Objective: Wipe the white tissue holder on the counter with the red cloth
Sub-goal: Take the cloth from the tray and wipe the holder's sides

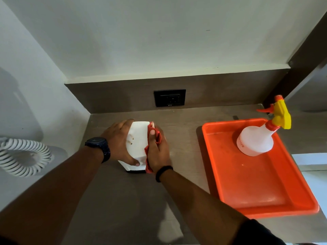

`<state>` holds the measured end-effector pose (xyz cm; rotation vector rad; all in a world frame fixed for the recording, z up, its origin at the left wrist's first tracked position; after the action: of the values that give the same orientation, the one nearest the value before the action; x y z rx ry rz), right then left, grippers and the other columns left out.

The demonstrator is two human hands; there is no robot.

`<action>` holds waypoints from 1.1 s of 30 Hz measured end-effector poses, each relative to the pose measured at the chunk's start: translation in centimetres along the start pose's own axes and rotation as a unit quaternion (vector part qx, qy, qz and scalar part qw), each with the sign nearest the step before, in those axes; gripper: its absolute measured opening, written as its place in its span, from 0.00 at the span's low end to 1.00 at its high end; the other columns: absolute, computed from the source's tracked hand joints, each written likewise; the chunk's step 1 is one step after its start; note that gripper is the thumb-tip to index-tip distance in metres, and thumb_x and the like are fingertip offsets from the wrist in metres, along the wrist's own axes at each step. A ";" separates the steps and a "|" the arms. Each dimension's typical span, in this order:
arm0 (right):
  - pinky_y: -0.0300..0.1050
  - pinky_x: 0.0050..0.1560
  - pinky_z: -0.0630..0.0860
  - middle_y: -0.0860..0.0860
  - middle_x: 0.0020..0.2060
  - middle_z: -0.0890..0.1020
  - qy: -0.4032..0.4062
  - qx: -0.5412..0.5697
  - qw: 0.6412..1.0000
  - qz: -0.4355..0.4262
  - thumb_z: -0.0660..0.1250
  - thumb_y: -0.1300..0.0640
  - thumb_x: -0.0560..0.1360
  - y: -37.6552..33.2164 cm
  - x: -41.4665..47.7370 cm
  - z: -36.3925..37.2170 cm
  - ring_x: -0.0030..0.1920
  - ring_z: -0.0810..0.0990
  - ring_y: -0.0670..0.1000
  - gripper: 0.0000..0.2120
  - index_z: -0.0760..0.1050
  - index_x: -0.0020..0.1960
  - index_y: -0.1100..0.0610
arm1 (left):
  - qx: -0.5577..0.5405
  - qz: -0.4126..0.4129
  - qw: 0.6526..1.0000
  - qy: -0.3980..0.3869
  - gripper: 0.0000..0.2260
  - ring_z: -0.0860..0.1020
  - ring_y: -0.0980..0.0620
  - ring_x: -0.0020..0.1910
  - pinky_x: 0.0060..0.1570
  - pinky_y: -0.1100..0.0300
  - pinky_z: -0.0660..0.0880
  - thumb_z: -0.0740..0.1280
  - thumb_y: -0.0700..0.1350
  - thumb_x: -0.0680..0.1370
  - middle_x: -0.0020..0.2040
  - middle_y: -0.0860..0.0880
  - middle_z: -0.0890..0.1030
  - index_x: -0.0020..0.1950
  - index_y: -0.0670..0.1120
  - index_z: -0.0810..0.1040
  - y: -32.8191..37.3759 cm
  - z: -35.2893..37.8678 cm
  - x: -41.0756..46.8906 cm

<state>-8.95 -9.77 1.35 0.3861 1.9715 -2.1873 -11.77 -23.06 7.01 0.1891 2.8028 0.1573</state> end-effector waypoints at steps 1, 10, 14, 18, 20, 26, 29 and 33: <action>0.59 0.64 0.78 0.48 0.66 0.78 -0.002 -0.018 1.000 -0.025 0.51 0.23 0.70 -0.4 0.2 0.0 0.65 0.77 0.52 0.30 0.68 0.65 0.35 | -0.006 -0.001 1.000 -0.002 0.63 0.67 0.45 0.67 0.65 0.46 0.69 0.72 0.72 0.44 0.72 0.47 0.67 0.74 0.51 0.54 -0.1 0.0 0.0; 0.53 0.62 0.77 0.47 0.59 0.80 -0.019 0.015 0.994 0.109 0.55 0.28 0.74 1.9 0.1 -0.8 0.59 0.79 0.53 0.30 0.70 0.68 0.44 | -0.006 0.002 1.000 -0.009 0.63 0.64 0.44 0.69 0.68 0.47 0.66 0.78 0.67 0.47 0.73 0.46 0.64 0.74 0.48 0.51 0.4 0.1 -0.2; 0.60 0.64 0.77 0.45 0.62 0.80 0.019 0.023 0.997 0.064 0.56 0.17 0.61 3.6 -1.1 0.1 0.62 0.79 0.51 0.29 0.71 0.57 0.30 | -0.006 -0.001 1.000 -0.004 0.64 0.65 0.44 0.68 0.67 0.48 0.66 0.78 0.67 0.46 0.72 0.46 0.65 0.74 0.48 0.51 0.3 0.1 -0.2; 0.60 0.65 0.74 0.42 0.62 0.76 0.028 -0.040 0.997 -0.054 0.51 0.25 0.72 0.1 -1.1 0.2 0.65 0.75 0.50 0.28 0.70 0.65 0.38 | -0.025 0.001 1.000 0.005 0.64 0.67 0.44 0.67 0.66 0.47 0.68 0.75 0.70 0.43 0.71 0.46 0.67 0.73 0.49 0.54 0.0 0.2 -0.1; 0.58 0.66 0.73 0.45 0.64 0.76 0.011 -0.093 0.990 -0.102 0.49 0.29 0.73 -1.7 -0.6 0.3 0.66 0.74 0.50 0.33 0.69 0.69 0.46 | -0.037 0.011 0.999 0.012 0.62 0.69 0.45 0.65 0.64 0.48 0.70 0.74 0.70 0.43 0.69 0.47 0.69 0.72 0.50 0.56 0.0 0.1 -0.1; 0.49 0.69 0.68 0.52 0.76 0.64 -0.011 -0.089 0.992 -0.085 0.52 0.36 0.79 -1.3 0.2 -0.1 0.73 0.67 0.52 0.32 0.54 0.78 0.50 | -0.035 0.016 0.999 0.010 0.58 0.70 0.46 0.61 0.58 0.48 0.72 0.76 0.68 0.46 0.66 0.48 0.70 0.70 0.51 0.58 0.2 -0.1 -0.2; 0.43 0.57 0.73 0.53 0.62 0.71 0.067 -0.012 0.998 0.012 0.54 0.36 0.79 0.5 0.0 -0.6 0.60 0.75 0.54 0.23 0.67 0.62 0.53 | -0.040 -0.002 0.999 0.006 0.61 0.69 0.45 0.64 0.61 0.45 0.71 0.75 0.69 0.43 0.68 0.48 0.68 0.71 0.51 0.56 0.0 0.1 -0.2; 0.58 0.59 0.79 0.48 0.46 0.83 0.102 0.035 0.988 0.113 0.50 0.29 0.76 2.2 -0.7 -0.7 0.51 0.82 0.52 0.21 0.73 0.41 0.41 | -0.037 -0.010 0.999 0.004 0.63 0.67 0.44 0.66 0.63 0.44 0.70 0.75 0.69 0.43 0.70 0.48 0.67 0.72 0.51 0.54 -0.1 0.2 -0.1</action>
<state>-7.63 -9.31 -0.59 0.8316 1.8421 -2.1502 -11.58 -23.20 6.85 0.1432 2.8003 0.2583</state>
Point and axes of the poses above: each hand's wrist, its own x-axis towards the middle knuckle, its own z-axis out of the palm, y = z × x, the point moved 5 cm from there along x, towards the middle knuckle
